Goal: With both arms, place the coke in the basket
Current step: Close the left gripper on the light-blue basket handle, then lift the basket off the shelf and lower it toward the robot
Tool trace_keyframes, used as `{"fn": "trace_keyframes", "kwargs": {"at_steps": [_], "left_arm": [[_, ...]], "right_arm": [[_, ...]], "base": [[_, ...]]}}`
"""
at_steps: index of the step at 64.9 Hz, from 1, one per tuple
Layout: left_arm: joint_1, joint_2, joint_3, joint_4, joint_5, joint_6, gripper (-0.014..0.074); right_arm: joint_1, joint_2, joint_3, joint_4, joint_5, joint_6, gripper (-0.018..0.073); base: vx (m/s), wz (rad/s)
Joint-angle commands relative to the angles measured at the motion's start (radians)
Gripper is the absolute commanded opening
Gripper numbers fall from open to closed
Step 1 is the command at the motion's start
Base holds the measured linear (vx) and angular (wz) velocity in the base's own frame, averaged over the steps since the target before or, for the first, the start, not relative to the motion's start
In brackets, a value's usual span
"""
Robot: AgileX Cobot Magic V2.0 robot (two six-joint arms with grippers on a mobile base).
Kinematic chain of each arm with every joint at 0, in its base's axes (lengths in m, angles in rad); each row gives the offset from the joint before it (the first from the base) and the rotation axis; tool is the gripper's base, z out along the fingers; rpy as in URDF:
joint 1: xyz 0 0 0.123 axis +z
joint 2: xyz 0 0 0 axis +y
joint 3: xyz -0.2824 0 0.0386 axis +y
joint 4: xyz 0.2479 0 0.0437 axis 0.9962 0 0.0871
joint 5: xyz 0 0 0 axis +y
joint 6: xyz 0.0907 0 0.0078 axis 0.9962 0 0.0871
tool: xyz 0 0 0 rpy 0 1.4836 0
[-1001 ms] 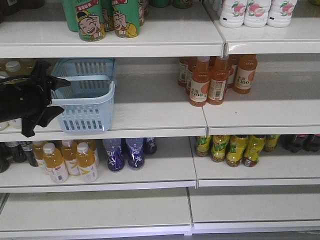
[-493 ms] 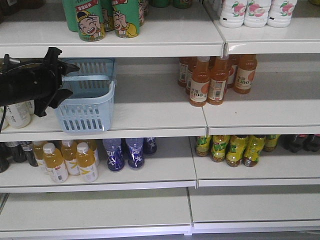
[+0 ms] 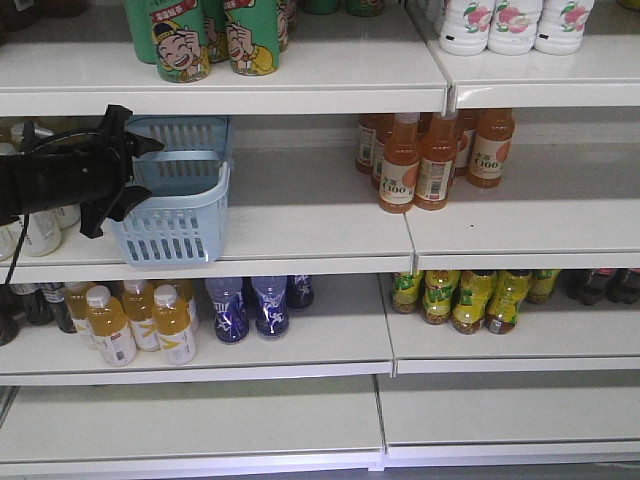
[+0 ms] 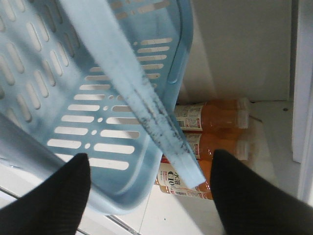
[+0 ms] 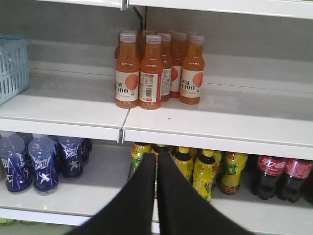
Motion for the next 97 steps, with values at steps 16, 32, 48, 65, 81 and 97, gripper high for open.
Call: {"fn": "trace_keyframes", "kwargs": {"at_steps": [16,32,48,65,81,97], "left_arm": [[-0.002,0.016,-0.116,-0.075,0.025,-0.008,0.0456],[-0.002,0.059,-0.173,-0.075,-0.004,0.009,0.0029],[0.002,0.059,-0.172,-0.075,0.105,0.171,-0.0008],[0.017,0.059,-0.172,-0.071,0.425,0.176,-0.0008],[0.021,-0.037,-0.076,-0.067,0.63,0.268,-0.0008],[0.016,-0.226,0.216,-0.071,0.691,0.339,-0.0008]], "right_arm": [[0.0,-0.013,0.007,-0.002,-0.072,-0.004,-0.0002],[0.0,-0.013,0.007,-0.002,-0.072,-0.004,-0.0002],[0.0,-0.013,0.007,-0.002,-0.072,-0.004,-0.0002],[0.0,-0.013,0.007,-0.002,-0.072,-0.004,-0.0002],[0.0,-0.013,0.007,-0.002,-0.074,-0.004,-0.0002],[0.0,-0.013,0.007,-0.002,-0.074,-0.004,-0.0002]], "base": [[0.0,0.0],[0.0,0.0],[0.0,0.0],[0.0,0.0],[0.0,0.0],[0.0,0.0]]}}
